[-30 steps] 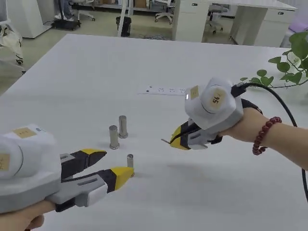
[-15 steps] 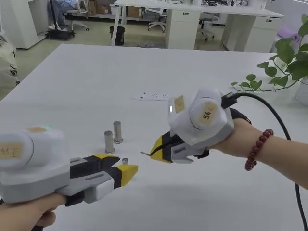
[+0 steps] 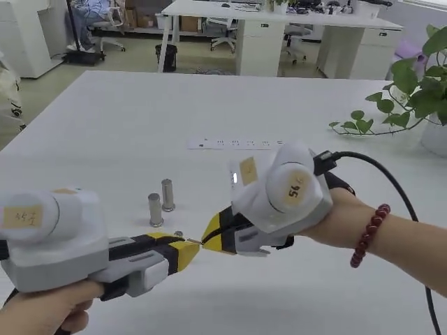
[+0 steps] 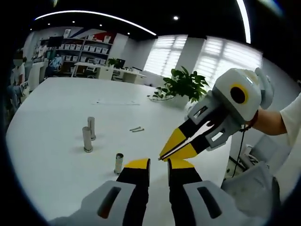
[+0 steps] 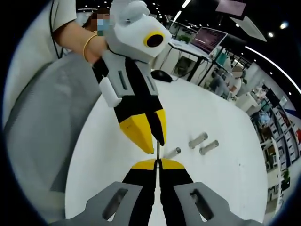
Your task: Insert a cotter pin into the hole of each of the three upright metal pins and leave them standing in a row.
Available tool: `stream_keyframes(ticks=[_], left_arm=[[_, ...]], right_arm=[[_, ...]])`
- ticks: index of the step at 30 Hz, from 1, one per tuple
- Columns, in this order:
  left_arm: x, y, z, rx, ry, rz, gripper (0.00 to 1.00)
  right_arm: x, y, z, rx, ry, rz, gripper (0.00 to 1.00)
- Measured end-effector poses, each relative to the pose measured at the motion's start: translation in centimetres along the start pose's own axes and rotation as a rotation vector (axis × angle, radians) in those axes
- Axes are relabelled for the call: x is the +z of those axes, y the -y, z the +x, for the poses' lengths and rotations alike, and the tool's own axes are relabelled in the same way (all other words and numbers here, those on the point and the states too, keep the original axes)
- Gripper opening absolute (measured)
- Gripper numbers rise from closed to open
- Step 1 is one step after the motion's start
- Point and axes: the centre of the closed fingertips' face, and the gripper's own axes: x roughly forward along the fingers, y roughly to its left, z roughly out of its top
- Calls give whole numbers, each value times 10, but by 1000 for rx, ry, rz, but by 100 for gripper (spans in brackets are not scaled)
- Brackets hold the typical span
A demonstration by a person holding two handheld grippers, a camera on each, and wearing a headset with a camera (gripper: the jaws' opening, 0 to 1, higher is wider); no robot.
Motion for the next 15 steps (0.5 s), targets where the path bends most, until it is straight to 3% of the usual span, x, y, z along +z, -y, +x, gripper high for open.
stream_keyframes(ticks=[15], left_arm=[[-4, 7, 2, -33, -8, -45, 2]], right_arm=[[6, -5, -2, 0, 15, -26, 2]])
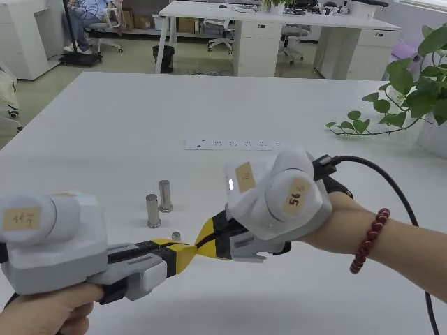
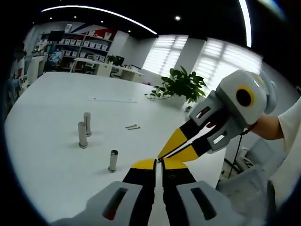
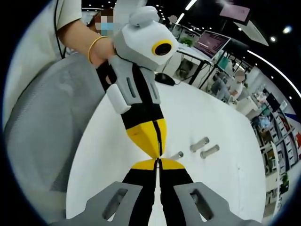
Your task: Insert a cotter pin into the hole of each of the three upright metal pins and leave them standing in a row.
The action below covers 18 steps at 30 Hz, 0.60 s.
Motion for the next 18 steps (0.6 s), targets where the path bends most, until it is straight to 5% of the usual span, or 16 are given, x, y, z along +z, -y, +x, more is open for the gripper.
stream_keyframes(ticks=[8, 18], left_arm=[[-1, 3, 0, -18, -3, -52, 1], [-2, 5, 0, -21, -5, 9, 0]], right_arm=[[0, -2, 0, -1, 0, -2, 2], [-1, -3, 0, 0, 10, 17, 4]])
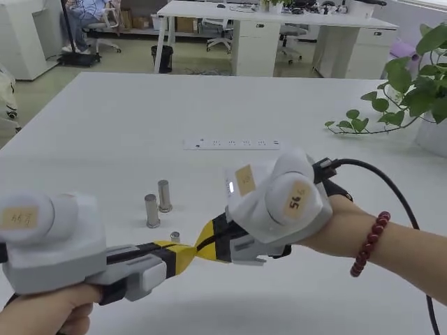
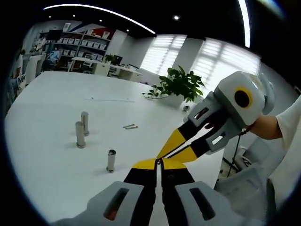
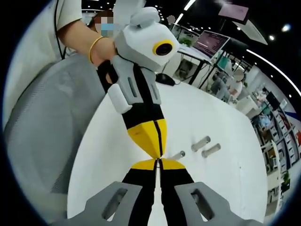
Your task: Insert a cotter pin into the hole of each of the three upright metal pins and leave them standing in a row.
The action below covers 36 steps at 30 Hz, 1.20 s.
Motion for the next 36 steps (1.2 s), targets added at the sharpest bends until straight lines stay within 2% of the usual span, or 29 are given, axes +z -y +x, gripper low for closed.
stream_keyframes(ticks=[5, 8, 13, 20, 25, 34, 36], left_arm=[[1, -1, -2, 6, -1, 57, 0], [0, -3, -3, 12, -12, 98, 0], [-5, -3, -6, 9, -39, 168, 0], [-11, 5, -7, -23, -64, 306, 0], [-12, 9, -6, -51, -73, 366, 0], [-17, 23, -7, -139, -105, 470, 0], [-20, 26, -6, -160, -118, 491, 0]], right_arm=[[-4, 1, 0, -4, 9, 43, 9], [-5, -2, -2, 21, 43, 103, 9], [-9, -6, -6, 59, 67, 204, 11], [-11, -7, -13, 110, 130, 342, 15], [-8, -14, -15, 158, 163, 347, 16], [-15, -25, -17, 228, 165, 336, 16], [-17, -31, -18, 261, 168, 343, 16]])
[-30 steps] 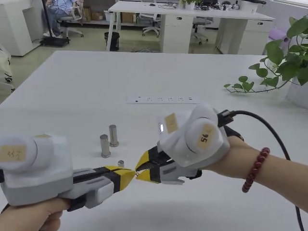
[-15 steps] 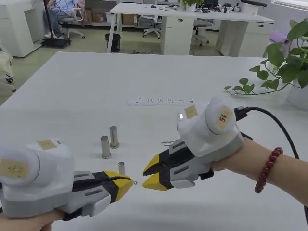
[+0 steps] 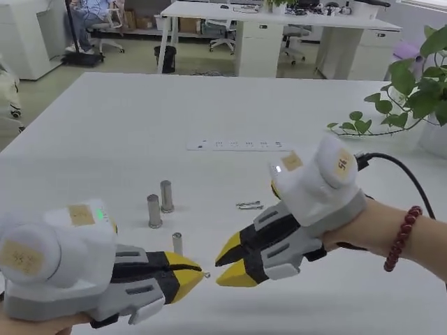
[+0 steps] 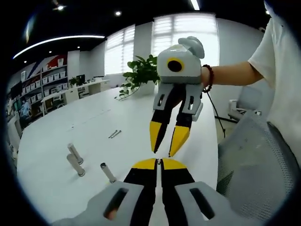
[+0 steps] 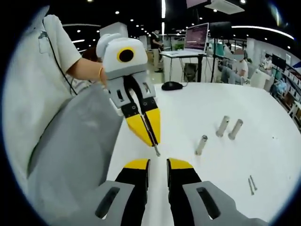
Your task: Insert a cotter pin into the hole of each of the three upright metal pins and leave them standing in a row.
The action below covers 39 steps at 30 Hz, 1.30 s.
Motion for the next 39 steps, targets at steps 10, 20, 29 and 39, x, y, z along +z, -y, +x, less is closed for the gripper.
stream_keyframes(ticks=[10, 20, 29, 39], left_arm=[[-2, 16, 3, -81, -17, 59, 0], [3, 29, 2, -139, -6, 90, 0], [5, 34, 1, -166, 1, 101, 0], [5, 33, 1, -167, 11, 93, 0]], right_arm=[[-2, -18, 4, 101, 28, 20, 16], [-2, -28, 8, 156, 47, 15, 13], [-1, -33, 7, 181, 57, 14, 6], [0, -35, 4, 170, 48, 4, 4]])
